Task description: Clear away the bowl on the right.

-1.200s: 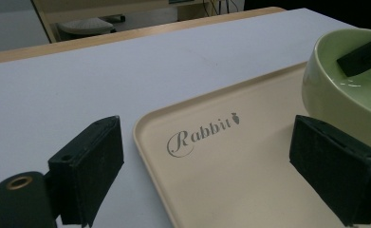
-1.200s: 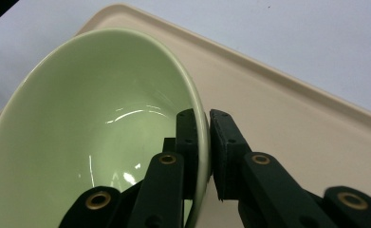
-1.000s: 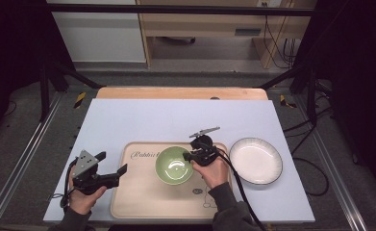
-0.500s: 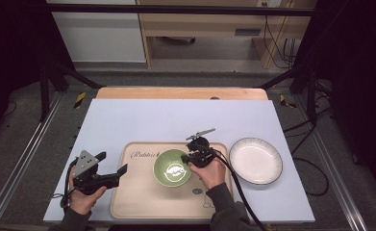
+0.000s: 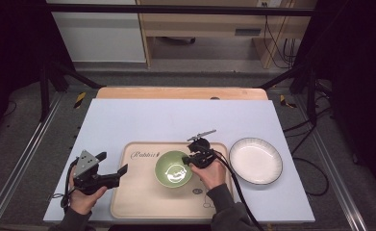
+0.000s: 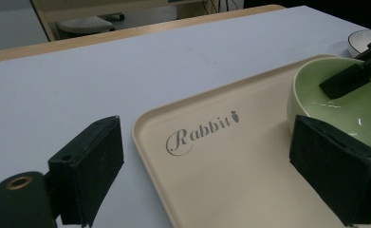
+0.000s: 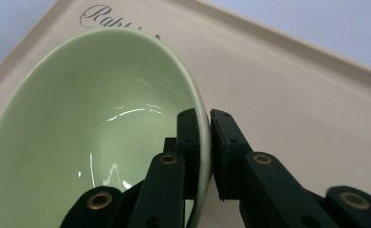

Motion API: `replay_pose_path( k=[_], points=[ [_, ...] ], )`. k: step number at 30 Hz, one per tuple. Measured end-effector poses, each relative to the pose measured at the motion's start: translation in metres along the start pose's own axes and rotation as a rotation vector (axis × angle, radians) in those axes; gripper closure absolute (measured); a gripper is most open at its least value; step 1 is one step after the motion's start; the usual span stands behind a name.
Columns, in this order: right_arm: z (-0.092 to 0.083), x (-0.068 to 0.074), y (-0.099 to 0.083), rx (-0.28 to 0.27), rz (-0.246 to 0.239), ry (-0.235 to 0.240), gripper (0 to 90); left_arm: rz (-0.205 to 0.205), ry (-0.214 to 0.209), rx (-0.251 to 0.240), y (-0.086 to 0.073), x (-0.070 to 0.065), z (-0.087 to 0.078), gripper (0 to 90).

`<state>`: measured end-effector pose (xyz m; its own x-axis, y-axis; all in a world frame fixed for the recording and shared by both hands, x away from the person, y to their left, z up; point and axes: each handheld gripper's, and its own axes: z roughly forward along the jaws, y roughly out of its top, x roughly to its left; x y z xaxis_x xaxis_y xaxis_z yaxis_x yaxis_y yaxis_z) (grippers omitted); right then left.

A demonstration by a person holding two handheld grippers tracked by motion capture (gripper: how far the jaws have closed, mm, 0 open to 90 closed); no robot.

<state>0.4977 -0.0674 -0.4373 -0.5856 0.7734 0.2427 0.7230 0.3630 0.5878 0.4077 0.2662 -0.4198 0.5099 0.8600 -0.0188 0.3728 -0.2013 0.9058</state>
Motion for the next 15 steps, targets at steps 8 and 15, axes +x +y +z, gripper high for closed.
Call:
replay_pose_path(
  k=[8, 15],
  points=[
    [0.0024, -0.0001, -0.0008, 0.007, -0.016, -0.02, 83.8, 0.0, 0.001, 0.001, -0.0002, 0.0001, 0.0003, 10.7],
    [0.0032, -0.0022, -0.0013, 0.014, -0.025, -0.024, 83.8, 0.0, 0.001, 0.004, -0.0006, -0.0002, 0.0009, 10.7]
  ],
)
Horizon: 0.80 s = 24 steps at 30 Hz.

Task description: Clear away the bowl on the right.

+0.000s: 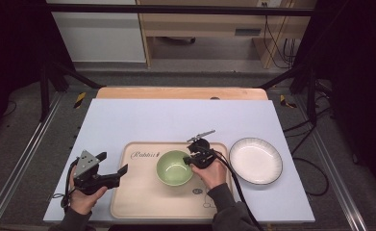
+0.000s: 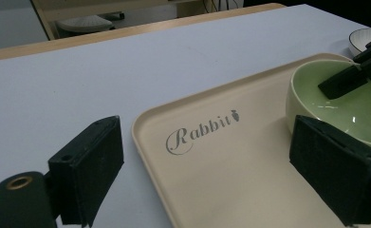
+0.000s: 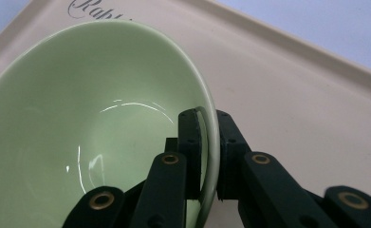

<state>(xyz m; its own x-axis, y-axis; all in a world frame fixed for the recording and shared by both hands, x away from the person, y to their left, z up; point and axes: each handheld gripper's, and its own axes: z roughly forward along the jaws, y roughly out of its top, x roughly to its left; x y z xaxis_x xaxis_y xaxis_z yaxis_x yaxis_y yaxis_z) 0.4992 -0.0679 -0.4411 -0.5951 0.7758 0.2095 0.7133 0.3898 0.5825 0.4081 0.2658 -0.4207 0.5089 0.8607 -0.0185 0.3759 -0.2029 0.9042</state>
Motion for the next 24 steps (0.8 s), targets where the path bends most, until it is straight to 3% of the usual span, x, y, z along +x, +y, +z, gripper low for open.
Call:
replay_pose_path(
  k=[5, 11, 14, 15, 16, 19, 24],
  points=[
    [0.0, -0.001, 0.0, 0.003, 0.002, -0.006, 83.2, 0.0, 0.0, 0.001, 0.0, 0.0, 0.0, 10.7],
    [-0.011, -0.002, -0.001, -0.059, -0.008, -0.002, 78.5, 0.0, 0.001, 0.0, 0.0, 0.0, 0.0, 10.7],
    [-0.021, -0.002, -0.002, -0.109, -0.033, -0.006, 72.4, -0.001, 0.001, 0.0, 0.0, 0.0, 0.0, 10.7],
    [-0.028, -0.003, -0.002, -0.146, -0.048, 0.001, 66.6, 0.0, 0.001, 0.0, 0.0, 0.0, 0.0, 10.7],
    [-0.028, -0.003, -0.002, -0.146, -0.048, 0.001, 66.6, -0.001, 0.001, 0.001, 0.0, 0.0, 0.0, 10.7],
    [-0.036, -0.003, -0.003, -0.201, -0.068, -0.022, 55.8, -0.004, 0.001, -0.001, 0.0, 0.0, 0.001, 10.6],
    [-0.046, -0.003, -0.007, -0.271, -0.062, -0.036, 37.1, -0.003, 0.002, 0.001, -0.001, 0.0, 0.001, 10.5]
  ],
)
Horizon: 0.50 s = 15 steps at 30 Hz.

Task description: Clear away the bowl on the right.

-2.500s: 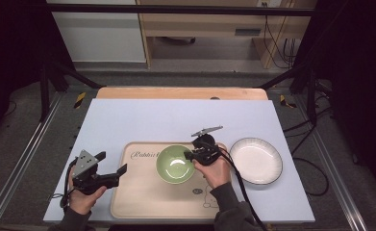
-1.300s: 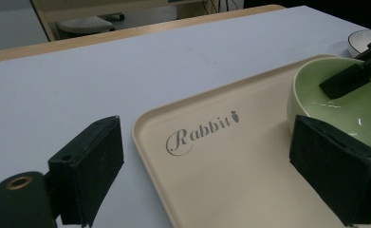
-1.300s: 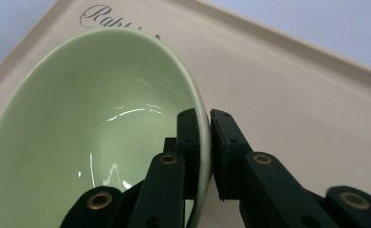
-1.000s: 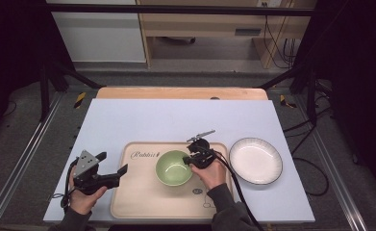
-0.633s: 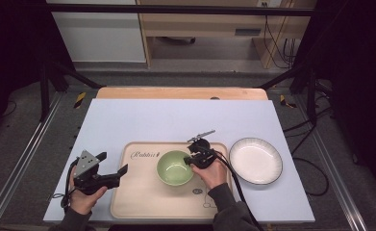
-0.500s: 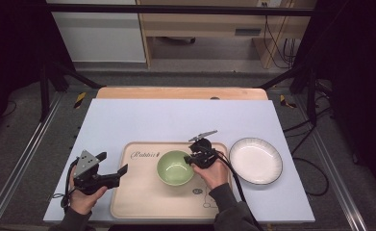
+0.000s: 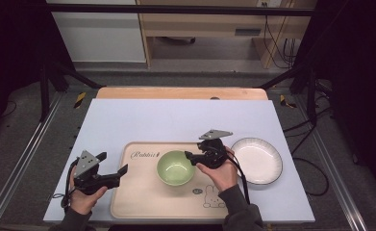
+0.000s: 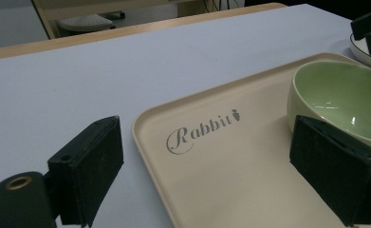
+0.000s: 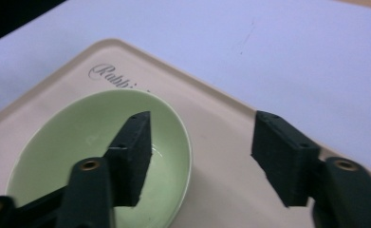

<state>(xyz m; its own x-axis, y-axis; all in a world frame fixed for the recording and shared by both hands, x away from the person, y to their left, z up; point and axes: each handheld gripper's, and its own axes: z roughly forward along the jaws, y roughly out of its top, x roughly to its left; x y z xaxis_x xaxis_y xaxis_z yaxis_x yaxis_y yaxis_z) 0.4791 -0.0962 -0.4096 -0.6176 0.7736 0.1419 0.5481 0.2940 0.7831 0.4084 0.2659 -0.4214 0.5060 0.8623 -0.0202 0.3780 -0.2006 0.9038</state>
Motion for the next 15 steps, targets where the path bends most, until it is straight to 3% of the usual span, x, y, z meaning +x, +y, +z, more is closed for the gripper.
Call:
replay_pose_path(
  k=[5, 15],
  points=[
    [-0.013, -0.004, -0.005, -0.085, -0.01, -0.009, 24.1, 0.003, -0.002, 0.004, 0.0, 0.0, 0.001, 10.4],
    [-0.03, -0.012, -0.017, -0.14, -0.03, -0.032, 16.3, -0.002, 0.001, 0.009, -0.002, 0.0, 0.002, 10.3]
  ],
)
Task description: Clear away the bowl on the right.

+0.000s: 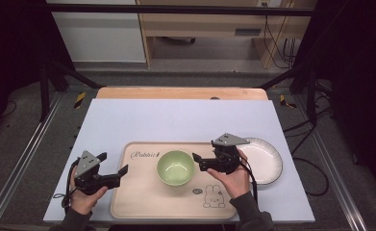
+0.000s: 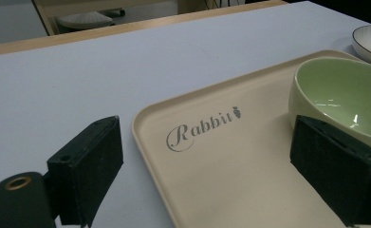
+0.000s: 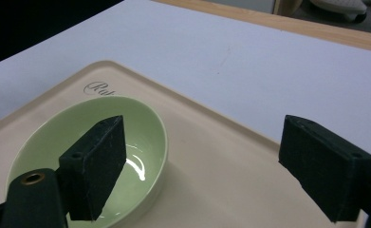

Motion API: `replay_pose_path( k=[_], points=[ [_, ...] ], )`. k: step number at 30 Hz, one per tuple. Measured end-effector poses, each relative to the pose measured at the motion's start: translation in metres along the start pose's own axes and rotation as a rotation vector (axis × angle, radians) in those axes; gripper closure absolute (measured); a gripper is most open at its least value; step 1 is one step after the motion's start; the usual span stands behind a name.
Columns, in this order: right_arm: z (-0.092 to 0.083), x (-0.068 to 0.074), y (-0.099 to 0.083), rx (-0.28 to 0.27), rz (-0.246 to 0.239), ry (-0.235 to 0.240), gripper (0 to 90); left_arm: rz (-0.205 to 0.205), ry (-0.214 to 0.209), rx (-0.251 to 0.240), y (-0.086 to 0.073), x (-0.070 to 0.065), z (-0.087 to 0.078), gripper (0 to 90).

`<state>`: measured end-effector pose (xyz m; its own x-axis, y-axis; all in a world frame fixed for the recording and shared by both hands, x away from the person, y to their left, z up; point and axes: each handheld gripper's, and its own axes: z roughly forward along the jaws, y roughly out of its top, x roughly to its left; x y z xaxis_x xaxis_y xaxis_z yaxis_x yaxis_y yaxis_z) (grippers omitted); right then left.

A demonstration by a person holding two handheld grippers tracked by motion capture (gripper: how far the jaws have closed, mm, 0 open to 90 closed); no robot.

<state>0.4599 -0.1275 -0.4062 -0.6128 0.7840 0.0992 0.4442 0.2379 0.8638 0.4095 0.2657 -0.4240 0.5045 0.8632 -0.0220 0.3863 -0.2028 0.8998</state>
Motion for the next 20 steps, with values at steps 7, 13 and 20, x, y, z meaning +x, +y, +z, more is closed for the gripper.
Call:
replay_pose_path(
  k=[7, 13, 20],
  points=[
    [-0.015, -0.006, -0.008, -0.043, -0.002, -0.032, 15.6, -0.006, 0.004, 0.0, -0.001, 0.002, 0.0, 10.3],
    [-0.028, -0.014, -0.017, -0.075, 0.001, -0.063, 15.5, -0.005, 0.007, 0.004, -0.002, 0.003, 0.0, 10.6],
    [-0.041, -0.021, -0.028, -0.099, -0.004, -0.078, 15.1, -0.013, 0.011, -0.001, -0.003, 0.004, 0.0, 10.5]
  ],
)
